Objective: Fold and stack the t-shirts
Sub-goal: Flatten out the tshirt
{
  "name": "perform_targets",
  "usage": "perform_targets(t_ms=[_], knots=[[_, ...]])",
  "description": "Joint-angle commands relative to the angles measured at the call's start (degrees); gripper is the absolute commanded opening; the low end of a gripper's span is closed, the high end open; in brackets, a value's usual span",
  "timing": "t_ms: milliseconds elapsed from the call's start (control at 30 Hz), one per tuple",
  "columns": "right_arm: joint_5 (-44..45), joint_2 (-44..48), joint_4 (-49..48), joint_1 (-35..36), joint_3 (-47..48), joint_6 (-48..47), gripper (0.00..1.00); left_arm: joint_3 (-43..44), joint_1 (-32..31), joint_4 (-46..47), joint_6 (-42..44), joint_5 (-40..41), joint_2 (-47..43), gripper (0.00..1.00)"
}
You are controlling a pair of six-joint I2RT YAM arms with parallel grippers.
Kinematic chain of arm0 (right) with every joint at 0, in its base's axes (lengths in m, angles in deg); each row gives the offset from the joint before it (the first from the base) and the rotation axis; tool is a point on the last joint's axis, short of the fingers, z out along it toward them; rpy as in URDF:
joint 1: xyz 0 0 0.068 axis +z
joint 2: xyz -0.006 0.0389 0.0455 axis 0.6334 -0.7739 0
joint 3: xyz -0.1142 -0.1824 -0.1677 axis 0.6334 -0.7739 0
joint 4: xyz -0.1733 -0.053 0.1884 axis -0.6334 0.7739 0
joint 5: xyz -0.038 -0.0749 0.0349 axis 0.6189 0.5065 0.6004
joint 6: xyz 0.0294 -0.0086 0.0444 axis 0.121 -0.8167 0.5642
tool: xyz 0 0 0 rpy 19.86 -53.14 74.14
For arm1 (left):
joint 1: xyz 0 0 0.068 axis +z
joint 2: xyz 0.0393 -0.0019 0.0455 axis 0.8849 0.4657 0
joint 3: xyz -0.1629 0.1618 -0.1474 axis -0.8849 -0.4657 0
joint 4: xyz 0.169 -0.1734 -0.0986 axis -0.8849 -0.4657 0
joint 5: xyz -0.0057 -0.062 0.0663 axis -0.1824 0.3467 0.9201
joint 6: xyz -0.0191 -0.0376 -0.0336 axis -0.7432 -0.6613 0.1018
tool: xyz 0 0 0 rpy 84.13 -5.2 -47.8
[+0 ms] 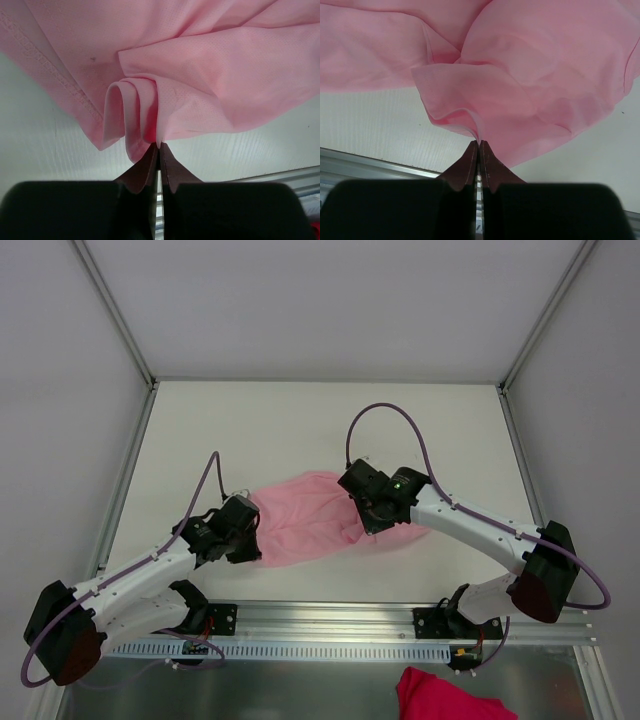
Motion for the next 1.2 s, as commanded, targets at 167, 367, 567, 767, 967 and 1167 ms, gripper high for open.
perform_targets(t_ms=[167, 367, 567, 767, 967, 1167], knots=[[4.35, -0.08, 0.11, 0.34, 0.10, -1.38, 0.01, 4.16, -0.82, -0.43, 2.13, 3.60, -0.91, 0.00], [16.81, -4.65, 5.03, -2.55, 9.14, -6.93, 0.01, 24.69, -0.64, -2.36, 8.99, 11.25, 8.38, 0.00], [21.32, -4.57, 5.48, -10.81, 17.06, -11.50, 0.01, 38.07, 1.99, -2.01, 13.82, 11.97, 14.02, 0.00], [29.21, -1.50, 4.69, -17.75, 21.37, -15.89, 0.01, 42.48, 5.94, -2.89, 16.73, 13.98, 14.56, 0.00], [36.69, 0.17, 0.40, -24.97, 23.05, -19.22, 0.01, 43.28, 10.52, -2.89, 17.96, 14.86, 13.41, 0.00], [39.87, -2.02, -1.28, -29.80, 28.66, -19.15, 0.01, 44.33, 13.68, -2.36, 17.43, 16.53, 12.80, 0.00]])
